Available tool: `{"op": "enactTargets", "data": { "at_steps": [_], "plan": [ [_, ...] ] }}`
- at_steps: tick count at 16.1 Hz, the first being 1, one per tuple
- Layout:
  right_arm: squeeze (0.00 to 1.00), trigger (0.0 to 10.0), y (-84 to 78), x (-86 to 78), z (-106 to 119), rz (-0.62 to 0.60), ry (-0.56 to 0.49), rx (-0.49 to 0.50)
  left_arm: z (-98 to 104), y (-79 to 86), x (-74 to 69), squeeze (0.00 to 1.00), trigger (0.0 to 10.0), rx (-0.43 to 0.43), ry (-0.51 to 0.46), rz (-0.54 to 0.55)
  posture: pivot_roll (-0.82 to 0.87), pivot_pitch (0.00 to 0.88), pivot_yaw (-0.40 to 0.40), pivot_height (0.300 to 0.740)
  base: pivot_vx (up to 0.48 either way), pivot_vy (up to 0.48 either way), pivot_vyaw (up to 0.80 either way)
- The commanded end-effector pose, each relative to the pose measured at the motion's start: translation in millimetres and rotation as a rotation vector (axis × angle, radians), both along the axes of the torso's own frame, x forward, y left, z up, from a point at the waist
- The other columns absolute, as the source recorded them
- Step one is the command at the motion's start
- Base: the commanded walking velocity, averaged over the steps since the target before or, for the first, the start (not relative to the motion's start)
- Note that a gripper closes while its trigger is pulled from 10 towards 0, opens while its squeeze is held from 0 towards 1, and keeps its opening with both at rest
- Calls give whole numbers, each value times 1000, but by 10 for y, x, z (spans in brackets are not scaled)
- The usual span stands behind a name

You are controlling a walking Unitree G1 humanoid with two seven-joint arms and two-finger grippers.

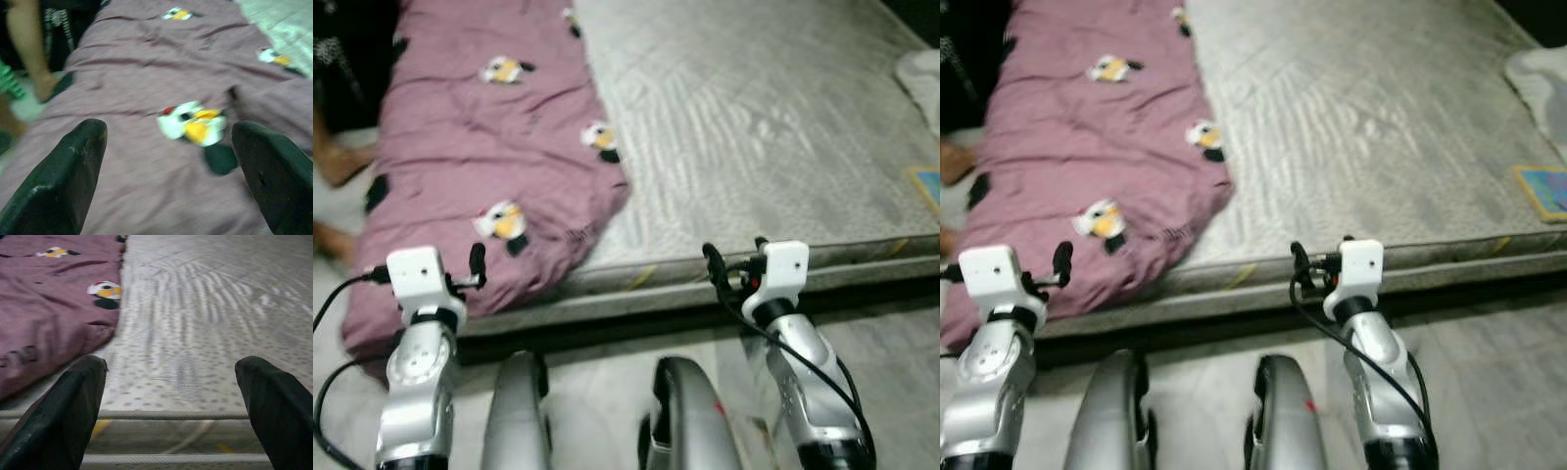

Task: Clean up the room

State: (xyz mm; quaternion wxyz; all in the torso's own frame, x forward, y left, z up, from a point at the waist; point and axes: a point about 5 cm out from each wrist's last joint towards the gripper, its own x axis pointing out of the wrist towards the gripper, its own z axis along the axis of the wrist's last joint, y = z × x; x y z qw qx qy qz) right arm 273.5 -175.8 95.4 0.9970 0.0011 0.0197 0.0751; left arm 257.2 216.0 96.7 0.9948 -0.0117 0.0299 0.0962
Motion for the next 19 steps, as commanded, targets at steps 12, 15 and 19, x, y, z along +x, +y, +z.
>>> {"op": "enactTargets", "data": {
  "at_steps": [12, 15, 19],
  "plan": [
    [0, 10000, -334, -329, -81, -33, 69, -82, -173, 87, 127, 0, 10000, -5, 111, 59, -62, 219, -95, 602, 75, 0, 0],
    [0, 10000, -592, -629, -94, -92, 113, -144, -213, 253, 284, 0, 10000, -37, 124, 130, -135, 255, -97, 602, 0, 0, 0],
    [0, 10000, -672, -783, -57, -121, 130, -159, -199, 206, 527, 0, 10000, -42, 147, 103, -188, 284, -104, 602, 0, 0, 0]
  ]
}}
